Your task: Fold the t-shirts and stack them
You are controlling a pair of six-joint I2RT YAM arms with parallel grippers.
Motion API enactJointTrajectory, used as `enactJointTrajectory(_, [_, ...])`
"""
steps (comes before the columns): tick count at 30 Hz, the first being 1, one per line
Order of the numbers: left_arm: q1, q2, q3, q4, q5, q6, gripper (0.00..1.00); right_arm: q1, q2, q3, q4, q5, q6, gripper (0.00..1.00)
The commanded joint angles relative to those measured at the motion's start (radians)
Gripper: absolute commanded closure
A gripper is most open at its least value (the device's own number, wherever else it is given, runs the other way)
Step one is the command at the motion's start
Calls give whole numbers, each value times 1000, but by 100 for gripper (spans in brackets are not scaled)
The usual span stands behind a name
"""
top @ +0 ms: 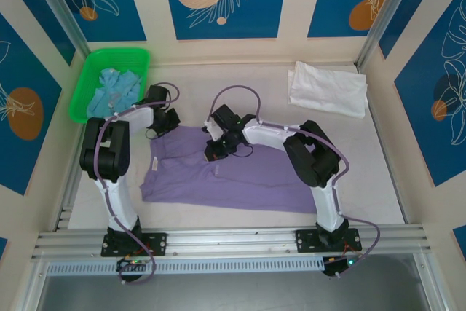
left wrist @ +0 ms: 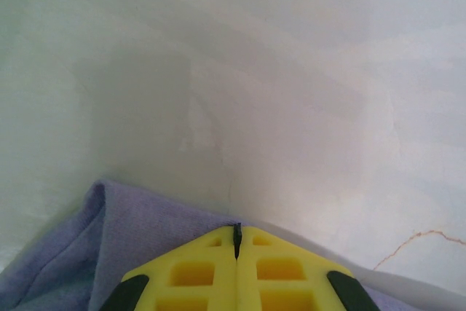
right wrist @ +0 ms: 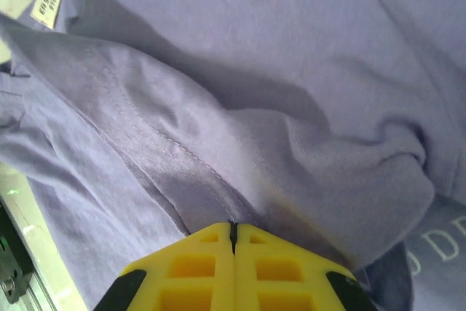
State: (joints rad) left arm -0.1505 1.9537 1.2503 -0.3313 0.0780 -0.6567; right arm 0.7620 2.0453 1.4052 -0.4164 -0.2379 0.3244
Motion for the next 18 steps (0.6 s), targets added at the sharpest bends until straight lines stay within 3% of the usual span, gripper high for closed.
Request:
enactJointTrajectory(1, [8,19,-3,-21,-8,-15,100,3,-44,-22,-26,-41,-27,99])
enactJointTrajectory(18, [11,31,9,-31,-12,-17,100,5,-131,-127,-13,-43,-30,92])
